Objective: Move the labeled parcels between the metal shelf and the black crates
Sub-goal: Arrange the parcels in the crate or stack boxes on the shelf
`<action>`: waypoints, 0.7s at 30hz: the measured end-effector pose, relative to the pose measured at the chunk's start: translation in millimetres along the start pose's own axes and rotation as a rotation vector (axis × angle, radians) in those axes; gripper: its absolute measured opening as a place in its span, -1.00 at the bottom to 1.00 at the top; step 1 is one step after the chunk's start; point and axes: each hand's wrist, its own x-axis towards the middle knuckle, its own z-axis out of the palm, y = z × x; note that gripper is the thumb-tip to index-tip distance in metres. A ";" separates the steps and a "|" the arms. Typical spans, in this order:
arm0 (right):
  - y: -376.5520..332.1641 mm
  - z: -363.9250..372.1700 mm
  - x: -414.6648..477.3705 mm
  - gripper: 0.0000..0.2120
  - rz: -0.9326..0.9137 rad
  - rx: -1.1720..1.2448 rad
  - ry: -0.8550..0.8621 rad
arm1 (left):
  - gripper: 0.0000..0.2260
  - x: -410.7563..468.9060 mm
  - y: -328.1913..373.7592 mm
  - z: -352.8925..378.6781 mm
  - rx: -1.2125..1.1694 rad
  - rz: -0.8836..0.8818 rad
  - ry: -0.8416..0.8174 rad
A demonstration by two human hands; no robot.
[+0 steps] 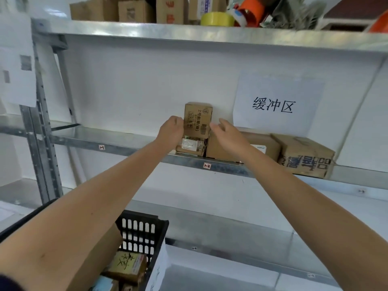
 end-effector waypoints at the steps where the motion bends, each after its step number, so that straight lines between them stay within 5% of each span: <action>1: -3.3 3.6 6.9 -0.31 0.023 0.043 -0.008 | -0.59 4.2 2.5 2.1 -0.052 -0.021 -0.002; 7: -16.4 27.5 38.4 -0.33 0.082 0.332 -0.038 | -0.46 11.8 9.3 17.9 -0.398 -0.158 -0.117; 15: -23.2 35.0 1.9 -0.54 -0.180 0.413 0.143 | -0.68 -29.2 -7.1 1.2 -0.904 -0.210 0.016; 21: -19.5 57.3 -52.6 -0.65 -0.151 0.634 0.146 | -0.70 -89.2 -27.9 -22.5 -0.821 -0.153 0.182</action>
